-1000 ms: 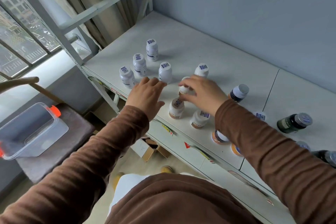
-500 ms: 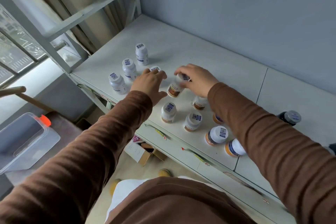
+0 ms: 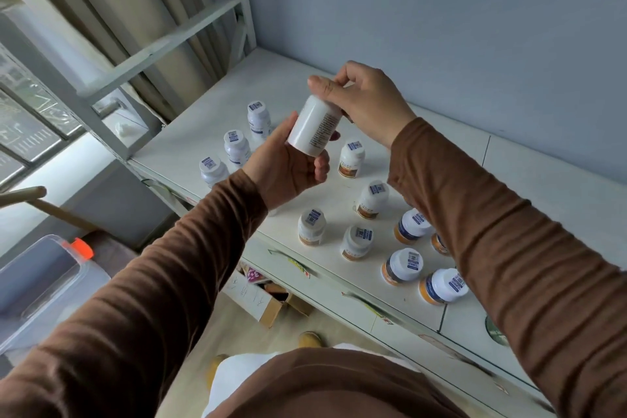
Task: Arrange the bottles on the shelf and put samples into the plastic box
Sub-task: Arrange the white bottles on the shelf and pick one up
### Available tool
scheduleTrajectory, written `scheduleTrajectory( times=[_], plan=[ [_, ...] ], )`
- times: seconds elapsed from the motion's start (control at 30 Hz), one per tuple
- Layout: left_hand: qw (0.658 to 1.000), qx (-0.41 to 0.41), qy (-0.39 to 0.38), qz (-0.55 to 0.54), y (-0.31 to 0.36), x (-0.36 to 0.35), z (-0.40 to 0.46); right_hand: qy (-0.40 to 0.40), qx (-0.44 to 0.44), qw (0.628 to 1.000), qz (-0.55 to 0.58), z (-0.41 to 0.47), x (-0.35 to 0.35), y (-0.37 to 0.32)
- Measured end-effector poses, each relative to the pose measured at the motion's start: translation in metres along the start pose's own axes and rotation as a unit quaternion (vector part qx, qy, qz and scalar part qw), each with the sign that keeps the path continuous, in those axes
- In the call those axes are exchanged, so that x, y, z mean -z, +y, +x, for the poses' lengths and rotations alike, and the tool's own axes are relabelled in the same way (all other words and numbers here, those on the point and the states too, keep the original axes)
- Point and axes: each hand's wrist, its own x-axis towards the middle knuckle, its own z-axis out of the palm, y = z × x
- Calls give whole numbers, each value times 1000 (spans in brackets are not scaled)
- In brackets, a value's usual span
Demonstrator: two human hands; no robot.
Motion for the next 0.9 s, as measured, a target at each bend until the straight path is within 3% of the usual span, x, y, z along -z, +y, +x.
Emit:
scheduleTrajectory(
  times=[0.13, 0.2, 0.27, 0.37, 0.47, 0.7, 0.9],
  plan=[
    [991, -46, 51, 116, 0, 8, 4, -23, 40, 994, -104, -3, 6, 5],
    [961, -86, 93, 244, -1, 12, 6, -46, 51, 989, -134, -7, 11, 13],
    [902, -112, 133, 395, -4, 13, 9, -76, 49, 990, -111, -12, 13, 21],
    [808, -131, 210, 535, -15, 10, 18, -115, 71, 981, -138, -17, 7, 31],
    [716, -111, 199, 660, -22, 19, 23, -140, 93, 967, -192, -19, -4, 43],
    [617, -84, 203, 756, -12, 34, 13, -209, 96, 926, -298, -27, -33, 73],
    [589, -83, 205, 778, -13, 33, 13, -234, 120, 894, -363, -29, -49, 86]
  ],
)
